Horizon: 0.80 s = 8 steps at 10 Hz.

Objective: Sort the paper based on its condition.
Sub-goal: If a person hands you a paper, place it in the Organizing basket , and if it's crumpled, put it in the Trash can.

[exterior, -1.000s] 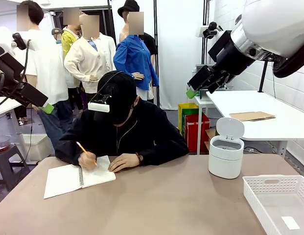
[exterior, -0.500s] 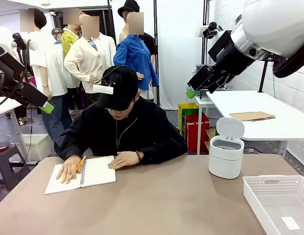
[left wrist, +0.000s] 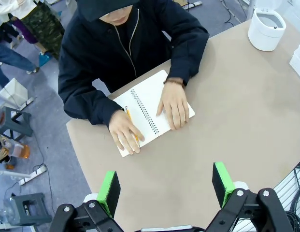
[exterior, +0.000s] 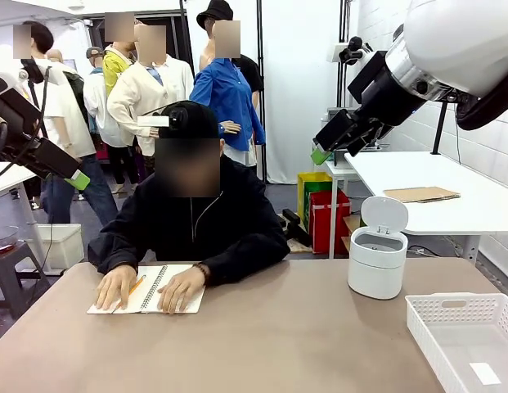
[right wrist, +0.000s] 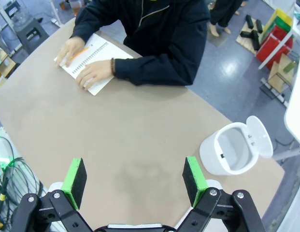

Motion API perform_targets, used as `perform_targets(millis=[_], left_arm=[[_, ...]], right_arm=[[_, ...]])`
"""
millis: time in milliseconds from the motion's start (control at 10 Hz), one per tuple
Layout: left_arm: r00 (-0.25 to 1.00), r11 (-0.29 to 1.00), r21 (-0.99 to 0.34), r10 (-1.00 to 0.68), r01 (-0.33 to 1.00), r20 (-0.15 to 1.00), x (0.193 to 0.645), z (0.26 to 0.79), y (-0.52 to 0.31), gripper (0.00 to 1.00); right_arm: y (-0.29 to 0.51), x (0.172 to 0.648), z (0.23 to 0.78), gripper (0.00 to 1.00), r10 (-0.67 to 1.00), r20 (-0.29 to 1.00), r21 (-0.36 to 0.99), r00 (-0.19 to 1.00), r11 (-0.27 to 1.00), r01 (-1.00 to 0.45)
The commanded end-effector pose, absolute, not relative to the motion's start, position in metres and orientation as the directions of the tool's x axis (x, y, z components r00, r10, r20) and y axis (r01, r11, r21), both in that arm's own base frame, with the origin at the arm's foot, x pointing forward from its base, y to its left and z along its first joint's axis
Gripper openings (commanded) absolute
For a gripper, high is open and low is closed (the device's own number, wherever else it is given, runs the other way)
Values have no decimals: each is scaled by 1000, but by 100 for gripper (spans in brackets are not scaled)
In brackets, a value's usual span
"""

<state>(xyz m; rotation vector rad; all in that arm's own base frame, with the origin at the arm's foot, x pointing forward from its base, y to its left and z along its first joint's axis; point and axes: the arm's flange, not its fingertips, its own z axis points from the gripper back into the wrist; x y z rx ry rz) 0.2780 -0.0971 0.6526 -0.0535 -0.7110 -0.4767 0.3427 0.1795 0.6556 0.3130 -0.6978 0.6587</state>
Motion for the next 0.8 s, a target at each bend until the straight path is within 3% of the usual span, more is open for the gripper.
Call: perform_targets(millis=[0,700], left_arm=[[654,891,112,-403,439,641,277,654,-98,100],[654,891,112,-403,439,641,277,654,-98,100]], right_arm=[[179,342,655,100,450,679,53,579,757,-651],[179,342,655,100,450,679,53,579,757,-651]])
